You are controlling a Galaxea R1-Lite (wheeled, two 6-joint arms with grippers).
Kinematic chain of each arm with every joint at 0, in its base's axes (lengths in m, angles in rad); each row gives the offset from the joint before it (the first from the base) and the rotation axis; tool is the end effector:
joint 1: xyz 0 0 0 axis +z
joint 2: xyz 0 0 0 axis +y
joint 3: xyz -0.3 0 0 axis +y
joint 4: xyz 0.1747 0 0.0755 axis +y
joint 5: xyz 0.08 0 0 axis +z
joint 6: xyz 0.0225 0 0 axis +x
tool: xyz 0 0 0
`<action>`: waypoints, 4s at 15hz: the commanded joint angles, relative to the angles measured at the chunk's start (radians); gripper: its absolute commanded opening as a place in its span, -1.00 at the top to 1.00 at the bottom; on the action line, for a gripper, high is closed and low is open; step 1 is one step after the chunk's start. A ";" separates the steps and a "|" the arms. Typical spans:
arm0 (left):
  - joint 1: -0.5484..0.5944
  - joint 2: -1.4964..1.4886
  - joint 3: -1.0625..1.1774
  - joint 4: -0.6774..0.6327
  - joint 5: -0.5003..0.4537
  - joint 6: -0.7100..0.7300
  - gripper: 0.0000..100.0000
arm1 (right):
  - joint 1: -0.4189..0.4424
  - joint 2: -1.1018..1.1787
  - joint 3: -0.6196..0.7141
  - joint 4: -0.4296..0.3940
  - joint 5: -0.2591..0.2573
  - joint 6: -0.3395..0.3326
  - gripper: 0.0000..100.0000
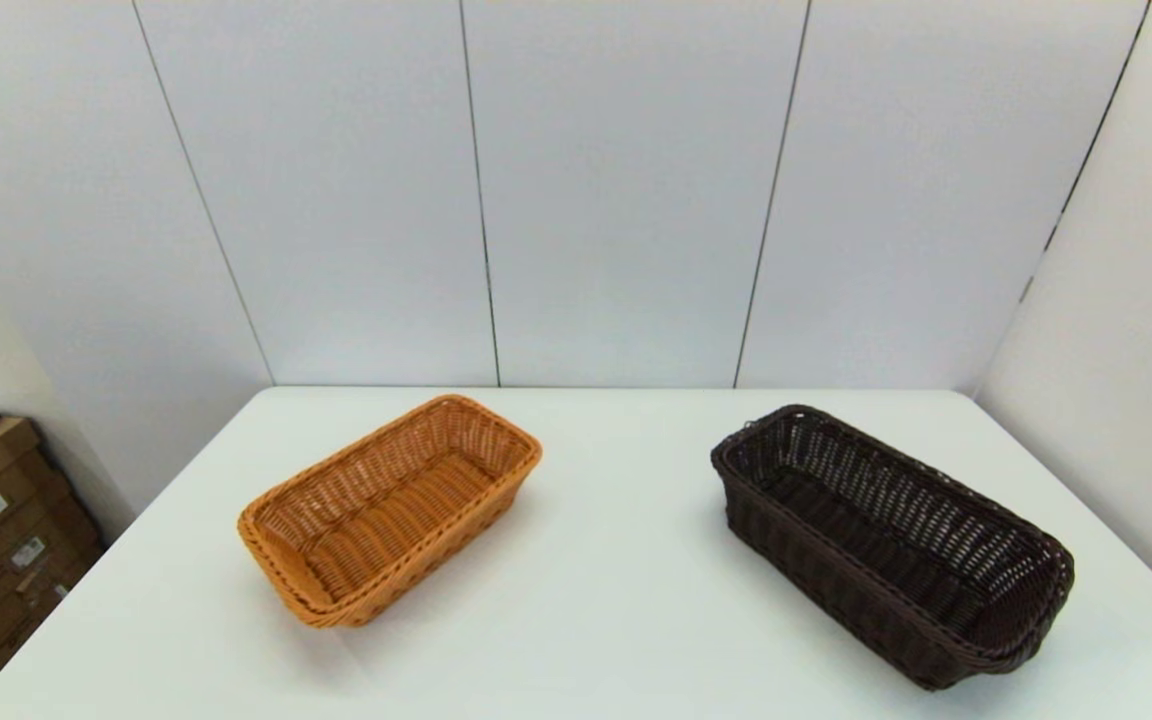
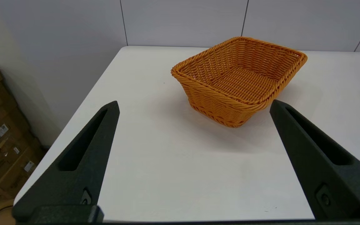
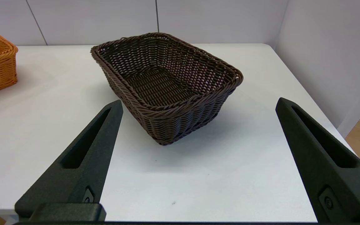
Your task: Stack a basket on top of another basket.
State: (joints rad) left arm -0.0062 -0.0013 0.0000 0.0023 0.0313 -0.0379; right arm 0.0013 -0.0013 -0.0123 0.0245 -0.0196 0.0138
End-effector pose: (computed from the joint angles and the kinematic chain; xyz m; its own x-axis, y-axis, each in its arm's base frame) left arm -0.0229 0.0008 0.0752 0.9997 0.0251 -0.0010 -0.0251 0.9990 -0.0379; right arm -0.0239 -0.0005 0.0764 0.9998 -0.0183 -0.0109 0.0184 0.9997 0.0136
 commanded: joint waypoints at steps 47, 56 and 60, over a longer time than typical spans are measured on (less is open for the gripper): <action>0.006 2.051 -1.336 0.920 -0.275 -0.815 -1.00 | 0.000 0.001 0.000 0.000 0.000 0.000 -1.00; 0.000 2.201 -1.361 0.844 -0.272 -0.810 -1.00 | 0.000 0.001 0.000 0.000 0.000 0.000 -1.00; -0.001 2.215 -1.370 0.844 -0.255 -0.810 -1.00 | 0.000 0.001 0.000 0.000 0.000 0.000 -1.00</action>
State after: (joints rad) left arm -0.0077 2.2023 -1.3681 0.8413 -0.2260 -0.8428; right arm 0.0013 -0.0013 -0.0123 0.0240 -0.0196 0.0134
